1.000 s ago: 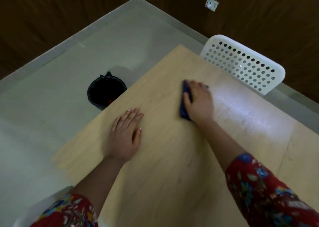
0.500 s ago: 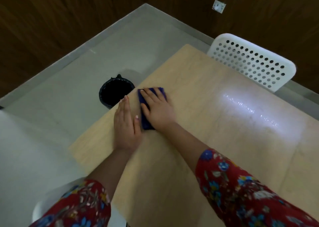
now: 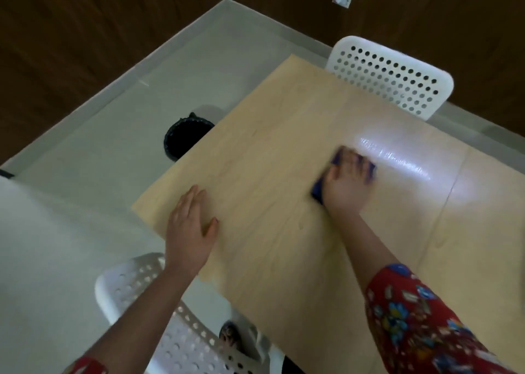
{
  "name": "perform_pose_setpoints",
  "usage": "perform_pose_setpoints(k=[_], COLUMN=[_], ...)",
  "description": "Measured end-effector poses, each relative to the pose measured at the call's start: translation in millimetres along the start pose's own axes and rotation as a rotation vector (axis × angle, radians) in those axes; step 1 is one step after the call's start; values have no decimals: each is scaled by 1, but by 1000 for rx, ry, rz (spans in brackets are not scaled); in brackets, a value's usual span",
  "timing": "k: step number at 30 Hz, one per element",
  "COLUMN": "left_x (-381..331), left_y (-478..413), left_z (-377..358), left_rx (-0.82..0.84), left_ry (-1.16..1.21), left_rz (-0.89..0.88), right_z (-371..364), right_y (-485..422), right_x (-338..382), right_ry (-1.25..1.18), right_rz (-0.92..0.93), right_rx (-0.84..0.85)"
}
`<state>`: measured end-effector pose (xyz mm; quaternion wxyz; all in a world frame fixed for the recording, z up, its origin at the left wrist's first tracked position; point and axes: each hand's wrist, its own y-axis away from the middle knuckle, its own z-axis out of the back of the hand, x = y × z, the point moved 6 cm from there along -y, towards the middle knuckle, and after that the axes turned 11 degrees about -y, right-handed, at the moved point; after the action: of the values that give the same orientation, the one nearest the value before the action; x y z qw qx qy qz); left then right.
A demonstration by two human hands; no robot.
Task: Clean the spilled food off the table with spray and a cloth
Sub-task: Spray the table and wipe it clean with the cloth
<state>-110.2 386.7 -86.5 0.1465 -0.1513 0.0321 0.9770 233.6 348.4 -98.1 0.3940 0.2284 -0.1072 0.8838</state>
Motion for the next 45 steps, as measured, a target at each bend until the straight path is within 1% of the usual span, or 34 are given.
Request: perform_pose_setpoints(k=[1, 3, 5, 6, 7, 8, 9, 11, 12, 13, 14, 15, 16, 18, 19, 20, 21, 22, 23, 24, 26, 27, 28, 29, 30, 31, 34, 36, 39, 41, 42, 43, 45], left_x=[12, 35, 56, 64, 67, 71, 72, 71, 73, 75, 77, 80, 81, 84, 85, 86, 88, 91, 92, 92, 90, 90, 90, 89, 90, 89, 86, 86, 86, 80, 72, 64, 44], left_y=[8, 23, 33, 37, 39, 42, 44, 48, 47, 47, 45, 46, 47, 50, 52, 53, 52, 52, 52, 52, 53, 55, 58, 62, 67, 71, 80, 83, 89, 92, 95, 98, 105], left_z=[1, 3, 5, 6, 5, 3, 1, -3, -4, -4, -4, -3, -2, 2, 4, 7, 10, 12, 13, 12, 10, 9, 7, 5, 3, 2, 5, 12, 21, 18, 13, 6, -5], left_rx=[13, 25, 29, 13, 7, 10, 14, 18, 17, 19, 13, 6, 6, -14, -27, -35, -41, -44, -41, -34, -10, -6, -8, -9, -11, -13, -34, -77, -133, -108, -79, -47, 4], left_ry=[-24, -23, 76, 131, 173, 201, 213, 244, 275, 310, 341, 363, 388, 485, 534, 570, 595, 617, 635, 636, 586, 548, 510, 472, 440, 423, 467, 530, 518, 421, 366, 304, 201], left_rz=[50, 175, 343, 418, 471, 507, 509, 493, 495, 506, 516, 521, 526, 568, 598, 621, 641, 655, 655, 644, 583, 549, 518, 492, 474, 464, 493, 542, 553, 475, 423, 355, 207], right_z=[-18, -58, -74, -73, -69, -72, -73, -69, -70, -73, -82, -97, -110, -129, -130, -124, -115, -108, -102, -99, -88, -84, -83, -87, -97, -107, -139, -138, -99, -69, -54, -43, -21], right_y=[15, 74, 137, 147, 140, 122, 94, 31, 7, -4, -4, 9, 34, 116, 161, 195, 209, 203, 182, 147, 68, 39, 22, 17, 24, 41, 131, 194, 236, 215, 187, 154, 87], right_x=[34, 95, 124, 125, 122, 118, 115, 109, 114, 125, 142, 164, 186, 217, 216, 206, 193, 181, 171, 163, 152, 152, 160, 173, 191, 211, 247, 239, 180, 129, 104, 80, 41], right_ry=[2, 24, 36, 28, 10, 8, 26, 67, 77, 76, 70, 63, 49, 59, 70, 61, 42, 26, 33, 55, 110, 147, 163, 160, 149, 129, 88, 76, 29, 51, 51, 58, 120], right_rz=[123, 430, 775, 889, 949, 953, 884, 593, 466, 393, 390, 442, 540, 833, 980, 1081, 1144, 1178, 1164, 1080, 761, 616, 522, 488, 517, 584, 867, 1015, 1131, 1123, 1071, 983, 695], right_rx=[64, 269, 453, 519, 548, 522, 458, 294, 243, 236, 246, 294, 349, 482, 555, 623, 672, 680, 619, 523, 302, 242, 225, 230, 252, 289, 457, 549, 606, 596, 538, 460, 303])
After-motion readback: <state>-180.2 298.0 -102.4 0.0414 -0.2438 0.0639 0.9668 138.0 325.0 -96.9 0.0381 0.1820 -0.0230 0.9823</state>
